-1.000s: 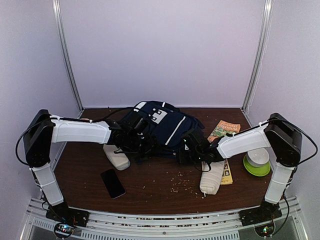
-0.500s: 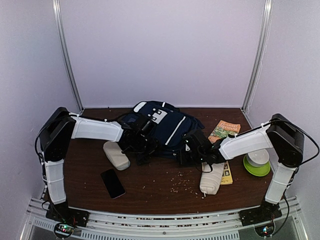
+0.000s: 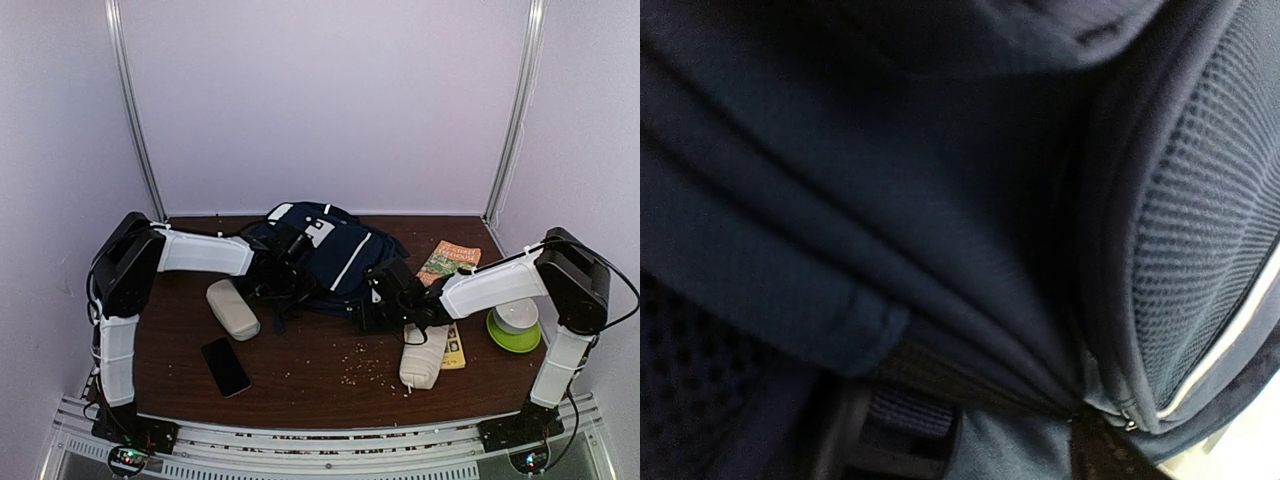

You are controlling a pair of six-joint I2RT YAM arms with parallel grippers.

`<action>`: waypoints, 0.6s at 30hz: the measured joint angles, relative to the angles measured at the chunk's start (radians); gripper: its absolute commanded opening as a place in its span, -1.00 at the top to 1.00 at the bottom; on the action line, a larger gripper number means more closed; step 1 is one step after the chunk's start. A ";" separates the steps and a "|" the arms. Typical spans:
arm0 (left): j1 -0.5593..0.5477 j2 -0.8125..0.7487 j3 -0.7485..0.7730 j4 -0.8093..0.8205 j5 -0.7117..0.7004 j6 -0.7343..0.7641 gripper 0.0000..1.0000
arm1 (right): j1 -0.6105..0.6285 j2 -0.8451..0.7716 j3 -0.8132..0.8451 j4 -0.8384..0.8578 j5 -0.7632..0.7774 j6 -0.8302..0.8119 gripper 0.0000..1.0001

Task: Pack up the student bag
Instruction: Unzip the student bag at the center of the board.

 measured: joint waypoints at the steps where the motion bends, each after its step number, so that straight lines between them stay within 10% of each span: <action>1: 0.001 0.005 0.005 -0.002 0.001 0.003 -0.12 | 0.000 -0.002 0.000 -0.004 -0.001 -0.002 1.00; 9: 0.007 0.010 0.008 0.005 0.008 0.029 0.99 | 0.002 -0.024 0.003 -0.032 -0.004 -0.023 1.00; 18: 0.045 -0.091 -0.085 0.018 0.019 0.079 1.00 | 0.009 -0.089 0.018 -0.089 -0.010 -0.056 1.00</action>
